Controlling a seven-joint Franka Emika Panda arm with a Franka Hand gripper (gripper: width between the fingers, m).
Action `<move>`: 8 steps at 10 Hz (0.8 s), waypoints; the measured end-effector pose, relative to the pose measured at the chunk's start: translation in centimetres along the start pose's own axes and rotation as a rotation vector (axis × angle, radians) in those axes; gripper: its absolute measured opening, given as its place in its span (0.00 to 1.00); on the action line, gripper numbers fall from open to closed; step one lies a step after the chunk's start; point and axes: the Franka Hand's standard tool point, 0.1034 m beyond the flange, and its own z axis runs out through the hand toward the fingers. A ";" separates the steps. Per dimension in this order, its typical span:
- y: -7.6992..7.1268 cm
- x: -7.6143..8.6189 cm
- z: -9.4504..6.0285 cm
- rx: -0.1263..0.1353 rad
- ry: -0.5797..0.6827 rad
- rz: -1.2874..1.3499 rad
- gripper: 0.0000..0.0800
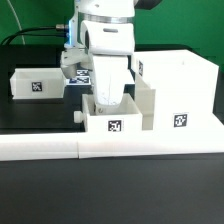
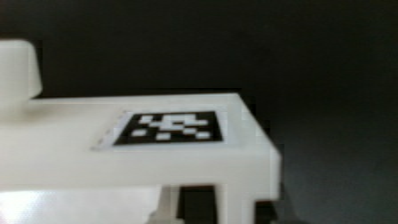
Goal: Assemble drawer
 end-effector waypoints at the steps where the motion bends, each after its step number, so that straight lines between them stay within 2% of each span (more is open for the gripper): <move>1: 0.0 0.0 0.0 0.000 0.000 0.000 0.05; 6: 0.4 0.9 -0.1 0.016 -0.001 -0.003 0.05; 8: 0.7 1.0 -0.1 0.013 0.001 0.000 0.05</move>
Offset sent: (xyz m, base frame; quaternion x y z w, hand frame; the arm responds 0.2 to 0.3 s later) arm 0.0083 0.0130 0.0024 0.0139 -0.0094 -0.0084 0.9998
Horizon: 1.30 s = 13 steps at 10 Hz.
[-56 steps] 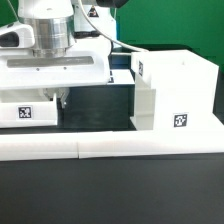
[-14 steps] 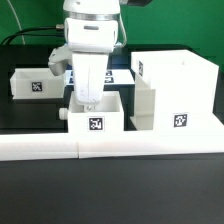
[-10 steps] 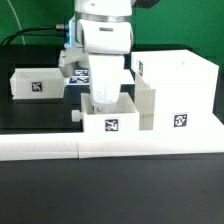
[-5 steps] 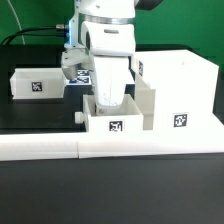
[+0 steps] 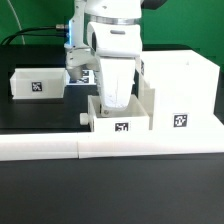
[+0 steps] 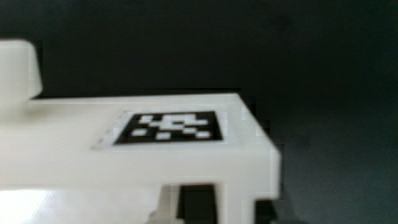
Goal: Assemble drawer
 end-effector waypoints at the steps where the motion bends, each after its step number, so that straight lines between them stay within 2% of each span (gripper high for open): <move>1: 0.0 -0.3 0.0 -0.007 0.000 0.012 0.05; 4: -0.1 -0.1 0.1 -0.005 0.001 0.016 0.05; 6: 0.1 0.7 0.0 -0.006 0.006 0.017 0.05; 8: 0.1 1.1 0.0 -0.021 0.011 0.036 0.05; 13: 0.0 1.6 0.1 -0.019 0.014 0.110 0.05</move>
Offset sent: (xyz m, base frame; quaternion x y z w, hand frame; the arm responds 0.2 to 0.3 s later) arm 0.0000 0.0000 0.0000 0.0000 0.0000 0.0000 1.0000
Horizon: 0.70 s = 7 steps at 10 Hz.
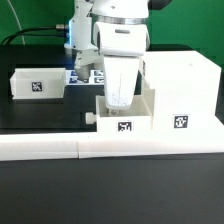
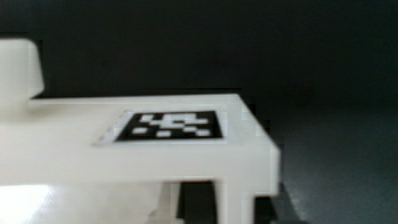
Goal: Assemble drawer
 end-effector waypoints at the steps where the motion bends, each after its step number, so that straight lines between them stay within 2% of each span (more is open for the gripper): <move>1: 0.0 0.2 0.0 0.000 0.001 0.023 0.05; 7: 0.0 0.2 0.0 -0.006 0.001 0.033 0.05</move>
Offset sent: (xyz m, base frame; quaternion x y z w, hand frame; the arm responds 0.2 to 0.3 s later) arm 0.0016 0.0119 -0.0065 -0.0145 0.0088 0.0018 0.9999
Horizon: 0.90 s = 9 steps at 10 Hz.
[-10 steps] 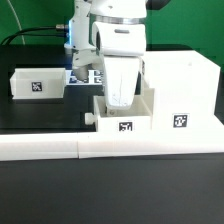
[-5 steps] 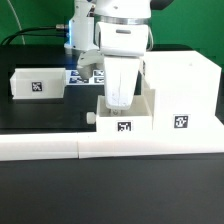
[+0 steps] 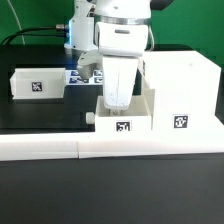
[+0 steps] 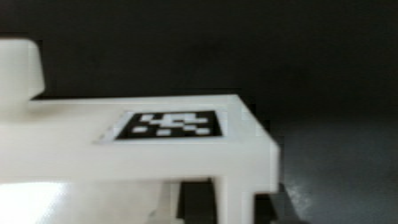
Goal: Assemble drawer
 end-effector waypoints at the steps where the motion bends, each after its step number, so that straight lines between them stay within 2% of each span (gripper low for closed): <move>1: 0.0 0.0 0.0 -0.009 -0.001 -0.013 0.05; 3: 0.1 -0.1 0.0 -0.009 -0.013 -0.029 0.05; 5: 0.1 -0.2 0.0 0.007 -0.019 -0.027 0.05; 9: 0.0 -0.1 0.0 0.008 -0.020 -0.030 0.05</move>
Offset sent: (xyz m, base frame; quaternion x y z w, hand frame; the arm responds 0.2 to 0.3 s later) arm 0.0065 0.0073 -0.0019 0.0132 -0.0407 -0.0608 0.9972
